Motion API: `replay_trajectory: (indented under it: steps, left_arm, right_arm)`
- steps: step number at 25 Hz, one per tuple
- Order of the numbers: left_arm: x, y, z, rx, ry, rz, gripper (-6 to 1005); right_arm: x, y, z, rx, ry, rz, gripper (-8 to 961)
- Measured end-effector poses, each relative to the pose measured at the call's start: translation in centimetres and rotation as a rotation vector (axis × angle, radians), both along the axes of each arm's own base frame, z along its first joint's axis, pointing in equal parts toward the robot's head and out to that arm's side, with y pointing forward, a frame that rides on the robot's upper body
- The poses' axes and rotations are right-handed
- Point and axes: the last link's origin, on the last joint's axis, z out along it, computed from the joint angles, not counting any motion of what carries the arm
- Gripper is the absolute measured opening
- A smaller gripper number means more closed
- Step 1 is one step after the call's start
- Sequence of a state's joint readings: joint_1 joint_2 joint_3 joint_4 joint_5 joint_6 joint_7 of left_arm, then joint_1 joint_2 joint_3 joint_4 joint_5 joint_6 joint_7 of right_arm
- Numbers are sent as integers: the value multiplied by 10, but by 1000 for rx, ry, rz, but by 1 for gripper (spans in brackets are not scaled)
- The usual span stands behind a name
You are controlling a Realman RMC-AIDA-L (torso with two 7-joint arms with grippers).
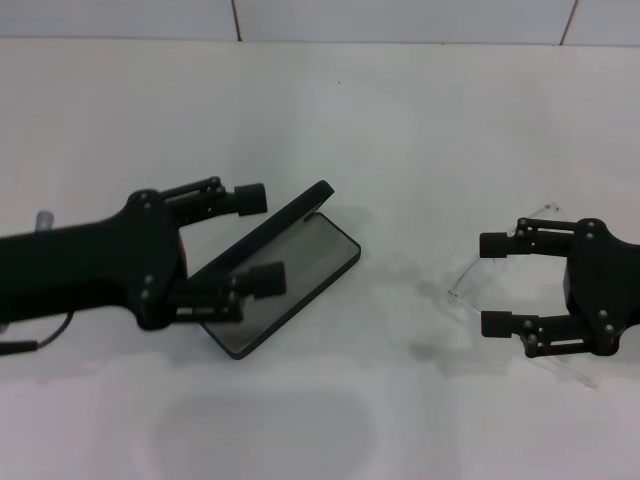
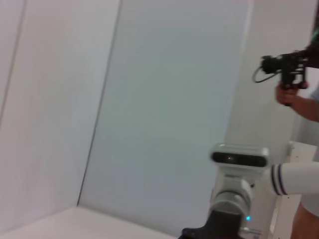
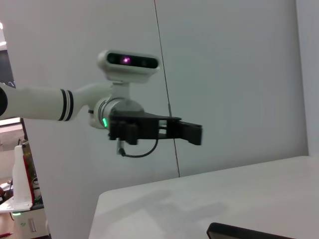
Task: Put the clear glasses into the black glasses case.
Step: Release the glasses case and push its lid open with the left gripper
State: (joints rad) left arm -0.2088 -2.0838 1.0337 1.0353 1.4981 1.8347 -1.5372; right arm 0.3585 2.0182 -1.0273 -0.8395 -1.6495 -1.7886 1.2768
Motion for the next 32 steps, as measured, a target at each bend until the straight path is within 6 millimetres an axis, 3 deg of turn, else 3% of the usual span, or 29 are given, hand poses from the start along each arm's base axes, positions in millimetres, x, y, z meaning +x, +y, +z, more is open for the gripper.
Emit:
replay_trajectory:
  steps: [11,19,25,32]
  left_arm:
    - [31,34,16,-82,262,176,888]
    - [56,62,38,17,492,413,887]
    - [81,74,20,47,758,521,887]
    - [107,68,-8,47,951,520,886]
  right_arm:
    - [2,-1,-1,-2,8,-13,779]
    - [3,-2,-1,-1,37,-33,779]
    - [4,2,-1,15,34,-46,779]
    - [4,4,-2,23,47,-59,779]
